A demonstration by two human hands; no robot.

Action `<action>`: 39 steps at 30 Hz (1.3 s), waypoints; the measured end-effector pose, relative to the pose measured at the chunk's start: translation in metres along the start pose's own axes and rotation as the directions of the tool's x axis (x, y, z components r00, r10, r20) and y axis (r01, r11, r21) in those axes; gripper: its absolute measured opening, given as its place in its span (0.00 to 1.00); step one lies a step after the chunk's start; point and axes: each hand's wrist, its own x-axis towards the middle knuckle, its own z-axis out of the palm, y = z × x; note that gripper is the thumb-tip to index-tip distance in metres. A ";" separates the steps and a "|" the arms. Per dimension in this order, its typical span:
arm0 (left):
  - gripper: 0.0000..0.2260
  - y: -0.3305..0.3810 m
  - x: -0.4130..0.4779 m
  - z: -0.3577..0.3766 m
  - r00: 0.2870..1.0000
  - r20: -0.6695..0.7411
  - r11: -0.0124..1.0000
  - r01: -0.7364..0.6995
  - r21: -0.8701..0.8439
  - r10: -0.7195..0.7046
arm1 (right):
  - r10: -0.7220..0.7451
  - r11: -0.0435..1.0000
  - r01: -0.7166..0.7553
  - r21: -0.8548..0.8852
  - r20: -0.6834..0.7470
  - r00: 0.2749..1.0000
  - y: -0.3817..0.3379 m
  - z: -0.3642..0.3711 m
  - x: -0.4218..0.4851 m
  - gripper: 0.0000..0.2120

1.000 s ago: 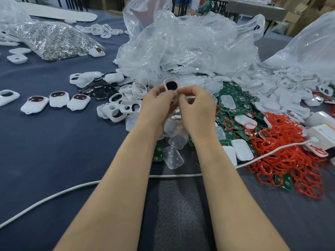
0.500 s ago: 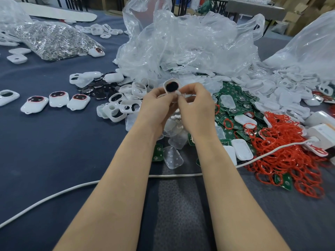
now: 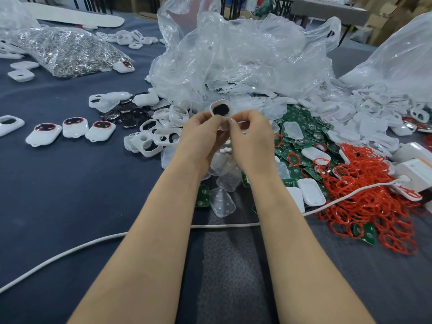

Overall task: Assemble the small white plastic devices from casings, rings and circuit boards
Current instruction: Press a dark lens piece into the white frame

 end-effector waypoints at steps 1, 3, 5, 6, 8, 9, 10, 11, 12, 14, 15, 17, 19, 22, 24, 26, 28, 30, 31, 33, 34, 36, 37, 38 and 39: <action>0.08 0.000 0.000 0.000 1.000 0.003 1.000 0.000 -0.011 0.000 | 0.000 1.000 0.000 0.006 0.000 1.000 0.000 0.000 0.000 0.02; 0.08 0.001 0.000 0.001 1.000 0.000 1.000 0.000 -0.018 0.000 | 0.000 1.000 0.000 0.005 -0.005 1.000 0.000 -0.001 0.000 0.01; 0.07 0.001 0.000 0.000 1.000 0.000 1.000 0.000 -0.024 0.000 | -0.002 1.000 0.002 0.000 -0.015 1.000 0.000 -0.002 0.001 0.02; 0.07 0.001 0.000 0.000 1.000 0.001 1.000 -0.001 -0.022 0.001 | -0.003 1.000 0.003 0.000 -0.018 1.000 0.001 -0.002 0.002 0.02; 0.08 0.000 0.000 0.000 1.000 0.001 1.000 -0.005 -0.011 0.005 | -0.008 1.000 0.008 -0.006 -0.018 1.000 0.000 -0.003 0.002 0.02; 0.08 0.000 0.001 0.000 1.000 0.000 1.000 -0.006 -0.002 0.006 | -0.010 1.000 0.009 -0.015 -0.015 1.000 0.000 -0.003 0.002 0.02; 0.07 0.000 0.001 0.000 1.000 -0.004 1.000 -0.006 0.007 0.006 | -0.012 1.000 0.011 -0.026 -0.013 1.000 0.000 -0.003 0.002 0.02; 0.06 0.000 0.001 0.000 1.000 -0.009 1.000 -0.003 0.012 0.004 | -0.015 0.999 0.015 -0.039 -0.014 1.000 0.000 -0.002 0.002 0.02; 0.06 0.000 0.002 0.000 1.000 -0.014 1.000 0.000 0.012 0.000 | -0.020 0.998 0.019 -0.052 -0.019 1.000 0.000 -0.002 0.002 0.01; 0.08 -0.001 0.002 0.000 1.000 -0.019 1.000 0.003 0.013 -0.003 | -0.026 0.997 0.024 -0.067 -0.036 0.999 0.000 -0.002 0.001 0.01; 0.08 -0.001 0.002 0.000 1.000 -0.017 1.000 0.000 0.021 0.000 | -0.026 0.997 0.023 -0.071 -0.044 0.999 0.000 -0.001 0.001 0.02; 0.07 -0.002 0.001 0.000 1.000 -0.012 0.999 -0.012 0.047 0.012 | -0.021 0.997 0.017 -0.081 -0.054 0.998 0.000 0.000 0.001 0.02; 0.07 -0.003 0.001 0.000 1.000 -0.009 0.997 -0.020 0.069 0.021 | -0.013 0.996 0.008 -0.085 -0.062 0.998 0.000 0.001 0.000 0.03; 0.05 -0.002 0.001 0.000 0.999 -0.024 0.995 -0.033 0.098 0.035 | -0.003 0.997 -0.002 -0.079 -0.062 0.998 -0.001 0.001 0.000 0.03; 0.03 -0.003 0.001 0.000 0.997 -0.058 0.991 -0.053 0.122 0.061 | -0.008 0.997 0.005 -0.072 -0.042 0.999 -0.003 0.000 0.000 0.04; 0.03 -0.003 0.001 0.000 0.989 -0.105 0.983 -0.081 0.166 0.099 | -0.023 0.996 0.022 -0.086 -0.010 1.000 -0.005 -0.001 0.000 0.04; 0.04 -0.004 0.002 -0.002 0.982 -0.135 0.972 -0.104 0.209 0.134 | -0.046 0.992 0.048 -0.116 0.018 0.999 -0.006 -0.001 -0.001 0.04; 0.05 -0.005 0.003 -0.003 0.977 -0.147 0.963 -0.118 0.240 0.157 | -0.067 0.987 0.071 -0.147 0.032 0.997 -0.007 0.000 -0.002 0.04; 0.05 -0.005 0.003 -0.003 0.975 -0.152 0.961 -0.124 0.247 0.165 | -0.077 0.983 0.082 -0.162 0.035 0.996 -0.008 0.000 -0.002 0.05; 0.06 -0.005 0.003 -0.004 0.971 -0.158 0.960 -0.136 0.246 0.178 | -0.097 0.977 0.102 -0.185 0.037 0.995 -0.008 0.001 -0.003 0.05; 0.06 -0.005 0.004 -0.004 0.971 -0.156 0.959 -0.140 0.245 0.182 | -0.103 0.975 0.107 -0.195 0.034 0.994 -0.008 0.002 -0.003 0.05; 0.05 -0.005 0.004 -0.005 0.974 -0.139 0.960 -0.143 0.239 0.180 | -0.111 0.971 0.113 -0.213 0.020 0.994 -0.008 0.001 -0.003 0.04; 0.04 -0.004 0.004 -0.005 0.976 -0.128 0.962 -0.145 0.231 0.177 | -0.115 0.969 0.114 -0.218 0.012 0.993 -0.007 0.001 -0.003 0.03; 0.04 -0.004 0.004 -0.005 0.977 -0.118 0.964 -0.148 0.223 0.177 | -0.117 0.968 0.115 -0.225 0.005 0.993 -0.006 0.000 -0.003 0.02; 0.04 -0.004 0.004 -0.004 0.977 -0.111 0.963 -0.152 0.223 0.180 | -0.115 0.967 0.111 -0.231 -0.003 0.993 -0.006 0.000 -0.003 0.02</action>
